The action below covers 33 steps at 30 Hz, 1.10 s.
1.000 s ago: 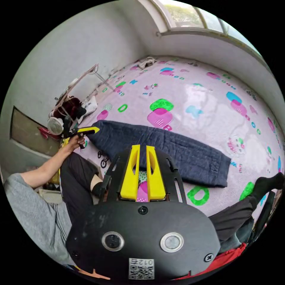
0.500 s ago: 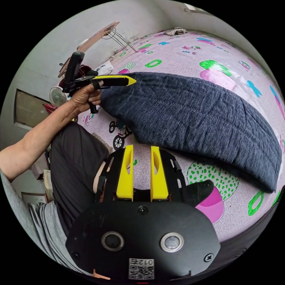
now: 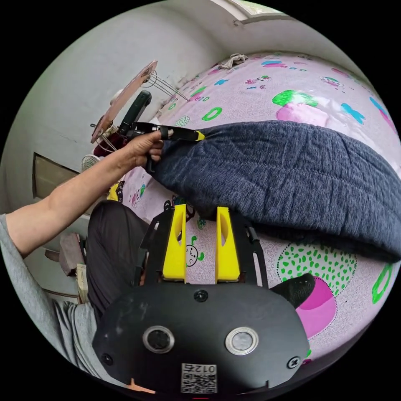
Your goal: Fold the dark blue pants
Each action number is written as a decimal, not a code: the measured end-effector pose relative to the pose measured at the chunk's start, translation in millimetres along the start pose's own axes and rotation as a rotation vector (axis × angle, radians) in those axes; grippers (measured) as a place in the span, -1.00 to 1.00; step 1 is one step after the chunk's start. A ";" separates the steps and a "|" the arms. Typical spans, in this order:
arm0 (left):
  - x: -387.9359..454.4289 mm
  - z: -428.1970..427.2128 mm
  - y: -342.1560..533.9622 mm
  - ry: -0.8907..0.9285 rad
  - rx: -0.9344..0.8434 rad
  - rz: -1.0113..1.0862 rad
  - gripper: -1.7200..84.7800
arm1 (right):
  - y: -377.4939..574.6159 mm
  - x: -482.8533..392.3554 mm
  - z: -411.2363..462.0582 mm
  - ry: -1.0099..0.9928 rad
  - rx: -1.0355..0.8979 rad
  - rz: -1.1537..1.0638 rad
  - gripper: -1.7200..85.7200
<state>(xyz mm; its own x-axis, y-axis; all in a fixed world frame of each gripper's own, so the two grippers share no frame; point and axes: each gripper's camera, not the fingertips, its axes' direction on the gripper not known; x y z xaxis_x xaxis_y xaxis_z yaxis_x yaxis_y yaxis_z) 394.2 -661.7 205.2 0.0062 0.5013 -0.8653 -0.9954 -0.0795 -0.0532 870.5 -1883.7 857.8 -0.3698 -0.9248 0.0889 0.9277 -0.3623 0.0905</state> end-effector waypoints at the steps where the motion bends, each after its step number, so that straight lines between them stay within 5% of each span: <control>1: -0.7 -1.4 -0.8 0.006 -0.001 0.002 -0.95 | 0.1 -8.9 5.2 0.036 -0.033 -0.038 -0.69; 6: 6.1 -13.3 1.4 -0.008 0.022 0.025 -0.95 | 2.9 -21.2 26.3 0.225 -0.168 -0.078 -0.77; 11: 12.2 -21.0 0.5 -0.028 0.017 0.030 -0.95 | 26.6 10.1 13.1 0.044 -0.263 -0.065 -0.95; 21: 28.1 -39.6 13.8 -0.079 0.029 0.000 -0.95 | 49.7 80.5 -27.3 -0.155 -0.311 0.035 -0.97; 25: 54.0 -75.7 42.8 -0.106 0.151 0.030 -0.95 | 99.3 131.9 -148.3 -0.157 -0.061 0.098 -0.95; 28: 82.4 -98.3 72.4 -0.024 0.270 0.058 -0.94 | 159.4 225.2 -251.2 -0.085 0.168 0.355 -0.86; 33: 149.9 -60.8 85.0 0.003 0.218 0.170 -0.94 | 249.1 384.4 -353.2 -0.105 0.415 0.785 -0.71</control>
<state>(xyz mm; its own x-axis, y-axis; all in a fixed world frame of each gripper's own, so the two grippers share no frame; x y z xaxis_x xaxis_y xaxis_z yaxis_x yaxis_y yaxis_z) 316.3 -645.7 40.7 -0.1627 0.4941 -0.8540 -0.9793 0.0251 0.2011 977.5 -2370.4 564.1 0.3422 -0.8659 0.3650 0.8297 0.4607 0.3151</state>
